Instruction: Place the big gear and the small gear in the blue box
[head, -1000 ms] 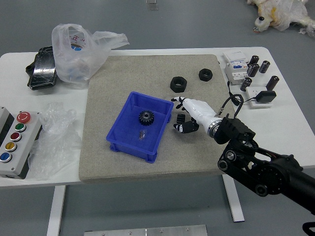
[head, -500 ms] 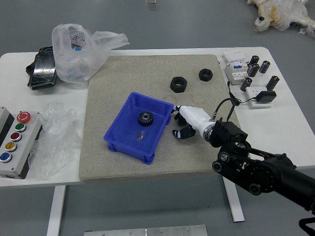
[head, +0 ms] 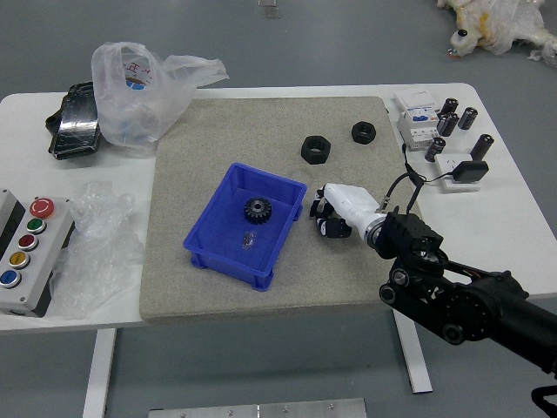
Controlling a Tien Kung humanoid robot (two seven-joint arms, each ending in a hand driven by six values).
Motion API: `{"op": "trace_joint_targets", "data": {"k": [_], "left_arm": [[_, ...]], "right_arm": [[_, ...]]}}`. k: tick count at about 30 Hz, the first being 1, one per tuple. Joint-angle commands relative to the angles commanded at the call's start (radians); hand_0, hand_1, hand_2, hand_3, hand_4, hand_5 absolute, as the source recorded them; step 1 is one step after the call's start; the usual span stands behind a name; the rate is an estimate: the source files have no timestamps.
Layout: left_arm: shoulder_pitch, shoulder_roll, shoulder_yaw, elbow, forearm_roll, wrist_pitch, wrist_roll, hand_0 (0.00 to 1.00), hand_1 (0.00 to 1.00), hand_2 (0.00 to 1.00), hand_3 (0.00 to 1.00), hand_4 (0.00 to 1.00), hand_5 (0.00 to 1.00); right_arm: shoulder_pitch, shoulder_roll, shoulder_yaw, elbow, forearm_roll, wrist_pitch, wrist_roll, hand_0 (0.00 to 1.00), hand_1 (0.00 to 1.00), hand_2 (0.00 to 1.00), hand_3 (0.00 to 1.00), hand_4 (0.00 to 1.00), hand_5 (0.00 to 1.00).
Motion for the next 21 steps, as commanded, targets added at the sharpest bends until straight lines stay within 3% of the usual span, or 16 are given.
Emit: {"op": "trace_joint_targets", "data": {"k": [13,14,19,20,21], "left_arm": [[0.002,-0.003,-0.006,-0.001,0.010,-0.004,0.003,0.695,0.623,0.572,0.665,0.636,0.377],[0.002,-0.003,-0.008,-0.001,0.012,-0.004,0.004,0.695,0.623,0.572,0.665,0.636,0.377],[0.005,-0.004,-0.012,-0.001,0.020,-0.007,0.006,0.695,0.623,0.572,0.665,0.636,0.377],[0.005,-0.004,-0.013,-0.001,0.023,-0.009,0.007,0.695,0.623,0.572,0.664,0.635,0.378],[0.005,-0.004,-0.014,-0.001,0.025,-0.009,0.007,0.695,0.623,0.572,0.664,0.635,0.378]], "right_arm": [[-0.005,-0.013,0.045,-0.003,-0.005,-0.039,0.032,0.280,0.504,0.377,0.511,0.361,0.002],[-0.007,-0.017,0.064,0.008,-0.014,-0.036,0.030,0.302,0.646,0.808,0.821,0.521,0.023],[-0.025,-0.039,0.141,0.080,-0.054,-0.030,0.014,0.302,0.646,0.808,0.821,0.521,0.023],[-0.033,-0.046,0.161,0.104,-0.065,-0.027,0.008,0.298,0.655,0.857,0.910,0.663,0.079],[-0.038,-0.052,0.174,0.121,-0.072,-0.024,0.004,0.298,0.655,0.857,0.910,0.663,0.079]]}}
